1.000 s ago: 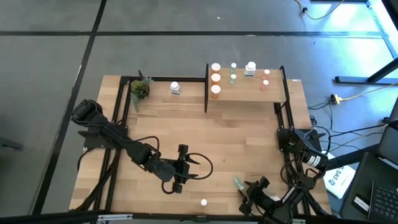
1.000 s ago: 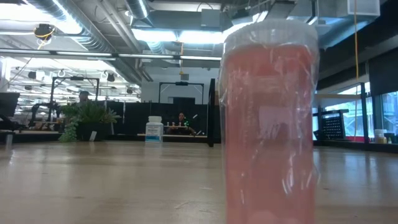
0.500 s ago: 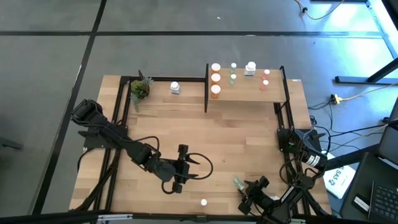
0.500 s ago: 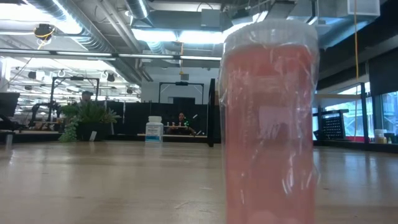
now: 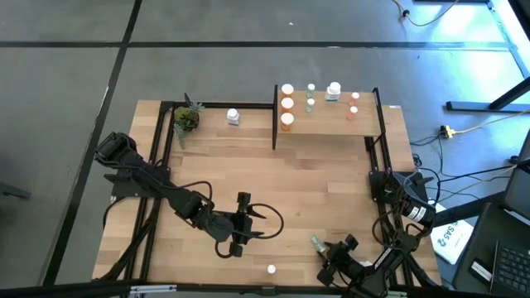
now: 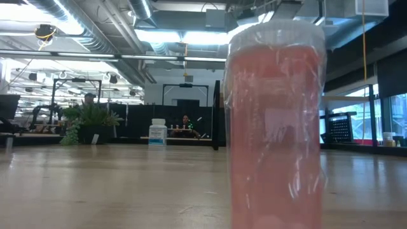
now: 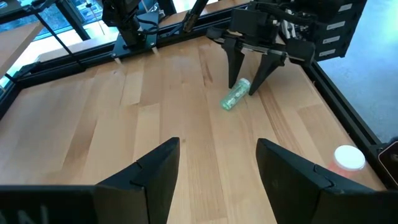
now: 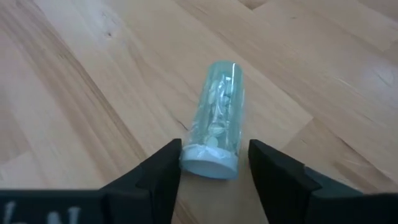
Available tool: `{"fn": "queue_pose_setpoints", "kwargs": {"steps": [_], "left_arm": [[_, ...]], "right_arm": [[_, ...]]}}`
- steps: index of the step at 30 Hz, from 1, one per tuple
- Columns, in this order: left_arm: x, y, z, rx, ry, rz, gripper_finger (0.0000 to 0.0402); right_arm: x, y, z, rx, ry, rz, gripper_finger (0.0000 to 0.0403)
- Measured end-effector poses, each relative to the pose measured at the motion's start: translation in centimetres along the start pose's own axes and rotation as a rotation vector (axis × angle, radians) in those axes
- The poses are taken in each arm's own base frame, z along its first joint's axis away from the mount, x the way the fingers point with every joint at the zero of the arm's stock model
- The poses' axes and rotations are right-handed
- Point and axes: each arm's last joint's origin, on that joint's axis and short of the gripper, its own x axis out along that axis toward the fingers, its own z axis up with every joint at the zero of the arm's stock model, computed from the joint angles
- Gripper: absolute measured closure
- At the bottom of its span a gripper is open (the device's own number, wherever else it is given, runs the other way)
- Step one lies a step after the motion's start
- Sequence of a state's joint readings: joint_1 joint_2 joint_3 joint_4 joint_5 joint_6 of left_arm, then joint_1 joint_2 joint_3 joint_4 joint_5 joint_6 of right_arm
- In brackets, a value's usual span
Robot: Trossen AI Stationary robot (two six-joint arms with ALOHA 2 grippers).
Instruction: Pick and place medicine bottles onto shelf by color
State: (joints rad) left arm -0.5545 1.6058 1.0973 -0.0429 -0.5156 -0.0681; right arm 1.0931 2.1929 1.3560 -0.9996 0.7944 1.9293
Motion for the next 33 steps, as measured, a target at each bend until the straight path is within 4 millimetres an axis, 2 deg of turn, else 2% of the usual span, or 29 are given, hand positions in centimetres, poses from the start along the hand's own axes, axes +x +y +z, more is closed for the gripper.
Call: {"fn": "queue_pose_setpoints", "kwargs": {"steps": [12, 24, 33], "left_arm": [[-0.01, -0.01, 0.0, 0.0, 0.0, -0.001, 0.0195], [0.0, 0.0, 0.0, 0.0, 0.0, 0.0, 0.0195], [0.0, 0.0, 0.0, 0.0, 0.0, 0.0, 0.0195]], "right_arm": [[-0.03, 0.22, -0.09, 0.018, 0.006, 0.018, 0.0277], [-0.1, 0.32, -0.08, 0.03, 0.028, 0.015, 0.0275], [-0.99, 1.01, 0.6, 0.031, 0.06, 0.002, 0.0275]]}}
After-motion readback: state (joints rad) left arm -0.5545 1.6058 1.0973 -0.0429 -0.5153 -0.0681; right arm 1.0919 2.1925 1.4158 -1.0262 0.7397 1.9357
